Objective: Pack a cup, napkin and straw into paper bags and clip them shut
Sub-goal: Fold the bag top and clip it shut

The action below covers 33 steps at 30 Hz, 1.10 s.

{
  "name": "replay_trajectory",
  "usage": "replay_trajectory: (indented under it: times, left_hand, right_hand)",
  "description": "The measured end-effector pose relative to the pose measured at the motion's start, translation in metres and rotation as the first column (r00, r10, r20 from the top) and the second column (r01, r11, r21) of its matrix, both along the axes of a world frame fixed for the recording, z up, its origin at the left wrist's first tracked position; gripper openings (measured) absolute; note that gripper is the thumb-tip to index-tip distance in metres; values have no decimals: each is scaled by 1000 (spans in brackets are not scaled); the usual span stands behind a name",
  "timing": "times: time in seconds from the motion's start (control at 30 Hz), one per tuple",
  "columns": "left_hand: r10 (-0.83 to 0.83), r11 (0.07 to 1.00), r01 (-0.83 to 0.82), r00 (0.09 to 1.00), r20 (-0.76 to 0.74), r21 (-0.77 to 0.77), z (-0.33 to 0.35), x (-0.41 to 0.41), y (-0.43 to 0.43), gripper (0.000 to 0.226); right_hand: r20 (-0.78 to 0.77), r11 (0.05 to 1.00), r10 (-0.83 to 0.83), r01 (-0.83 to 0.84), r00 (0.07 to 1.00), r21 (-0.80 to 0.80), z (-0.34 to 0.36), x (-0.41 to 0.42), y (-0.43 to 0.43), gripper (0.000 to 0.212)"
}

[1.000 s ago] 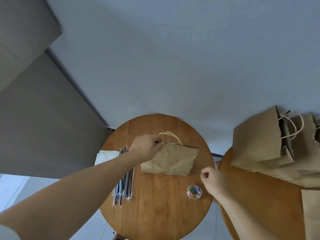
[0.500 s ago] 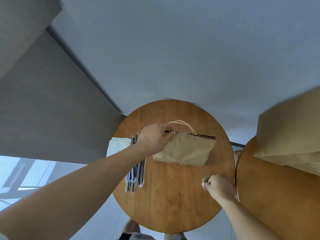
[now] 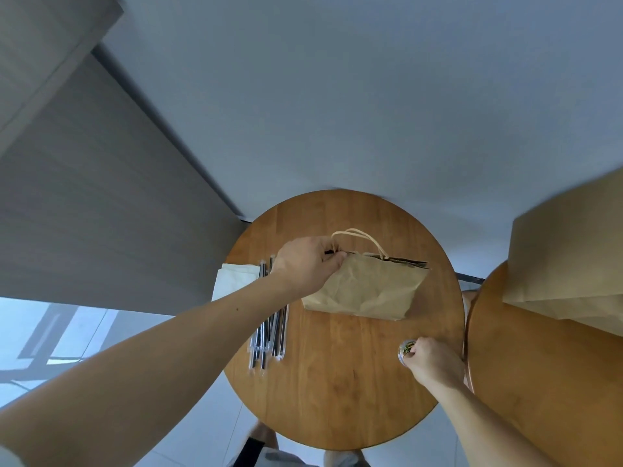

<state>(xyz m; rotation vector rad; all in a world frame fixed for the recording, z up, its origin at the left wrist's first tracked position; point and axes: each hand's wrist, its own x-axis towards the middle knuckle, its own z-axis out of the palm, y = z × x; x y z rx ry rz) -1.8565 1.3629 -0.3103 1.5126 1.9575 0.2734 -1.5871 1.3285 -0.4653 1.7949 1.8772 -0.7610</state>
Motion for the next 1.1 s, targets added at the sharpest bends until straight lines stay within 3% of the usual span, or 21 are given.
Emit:
replay_trajectory:
  times: [0.23, 0.4, 0.57, 0.67, 0.93, 1.1]
  left_hand:
    - [1, 1000, -1, 1000, -8, 12, -3, 0, 1, 23]
    - [-6, 1000, 6, 1000, 10, 1, -1, -1, 1, 24]
    - [-9, 1000, 9, 1000, 12, 5, -1, -1, 0, 24]
    - [-12, 1000, 12, 1000, 13, -1, -2, -2, 0, 25]
    - [-23, 1000, 23, 999, 28, 8, -6, -4, -1, 21]
    - [-20, 1000, 20, 1000, 17, 7, -9, -5, 0, 19]
  right_hand:
    - [-49, 999, -31, 33, 998, 35, 0, 8, -6, 21]
    - [-149, 986, -154, 162, 977, 41, 4, 9, -6, 19]
    - [-140, 987, -151, 156, 979, 27, 5, 9, -7, 30]
    - [-156, 986, -169, 169, 973, -15, 4, 10, -8, 18]
    - [-408, 964, -247, 265, 879, -12, 21, 4, -11, 16]
    - [-595, 982, -152, 187, 789, -3, 59, -22, -4, 28]
